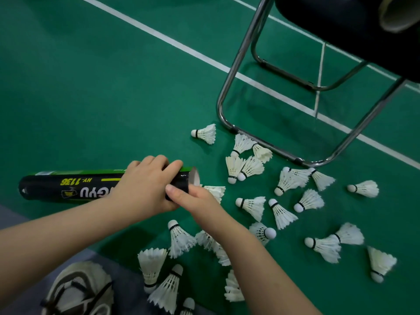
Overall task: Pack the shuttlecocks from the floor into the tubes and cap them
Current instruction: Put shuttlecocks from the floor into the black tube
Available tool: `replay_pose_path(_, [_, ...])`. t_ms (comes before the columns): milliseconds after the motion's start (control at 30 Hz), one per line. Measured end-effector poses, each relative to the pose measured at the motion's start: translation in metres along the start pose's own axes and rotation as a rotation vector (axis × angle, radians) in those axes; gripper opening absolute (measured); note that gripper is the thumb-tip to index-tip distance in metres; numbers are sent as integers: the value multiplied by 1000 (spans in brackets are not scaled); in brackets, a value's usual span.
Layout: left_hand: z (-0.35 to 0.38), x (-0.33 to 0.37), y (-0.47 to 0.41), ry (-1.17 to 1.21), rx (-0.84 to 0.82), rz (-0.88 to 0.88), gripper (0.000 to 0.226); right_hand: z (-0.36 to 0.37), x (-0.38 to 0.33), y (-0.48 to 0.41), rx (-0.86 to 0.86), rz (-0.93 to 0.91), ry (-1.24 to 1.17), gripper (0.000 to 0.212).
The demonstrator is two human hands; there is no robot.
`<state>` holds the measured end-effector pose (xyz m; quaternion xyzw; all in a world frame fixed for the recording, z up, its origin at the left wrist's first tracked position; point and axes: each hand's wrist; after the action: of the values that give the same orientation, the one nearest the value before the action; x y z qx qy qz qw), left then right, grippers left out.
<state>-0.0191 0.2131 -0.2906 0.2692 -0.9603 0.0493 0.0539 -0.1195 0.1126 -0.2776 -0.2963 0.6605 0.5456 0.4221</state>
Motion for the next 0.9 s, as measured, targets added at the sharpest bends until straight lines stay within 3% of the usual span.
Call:
replay_pose_path(100, [0, 6, 10, 6, -48, 36, 59, 0, -8, 9, -128, 73, 43, 26])
replay_pose_path(233, [1, 13, 19, 13, -147, 43, 60, 3, 0, 19, -109, 109, 58, 27])
replay_pose_path(300, [1, 16, 20, 23, -122, 48, 63, 8, 5, 22, 22, 72, 34, 14])
replay_pose_path(433, [-4, 23, 16, 26, -97, 56, 71, 4, 8, 32, 409, -50, -169, 26])
replay_pose_path(533, [-6, 24, 14, 17, -110, 49, 73, -15, 21, 39, 608, -91, -95, 30])
replay_pose_path(633, [-6, 24, 15, 23, -124, 33, 75, -44, 49, 40, 721, 57, 56, 20])
replay_pose_path(700, [-4, 24, 14, 27, -127, 20, 75, -60, 77, 38, 672, 240, 263, 19])
replay_pose_path(767, [-2, 24, 13, 21, -142, 9, 75, -65, 103, 35, 556, 370, 449, 32])
replay_pose_path(833, [2, 25, 10, 8, -162, 8, 76, -58, 121, 31, 476, 406, 538, 47])
replay_pose_path(900, [5, 26, 6, 0, -177, 14, 76, -46, 132, 30, 500, 363, 697, 49])
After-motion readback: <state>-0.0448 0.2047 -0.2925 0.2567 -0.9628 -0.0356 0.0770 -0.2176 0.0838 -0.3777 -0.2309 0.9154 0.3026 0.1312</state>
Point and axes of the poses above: each hand's wrist, its own y-axis away from the middle knuckle, its own z-axis out of the palm, x = y × z, and after that the axes turned 3 degrees about x, right-handed
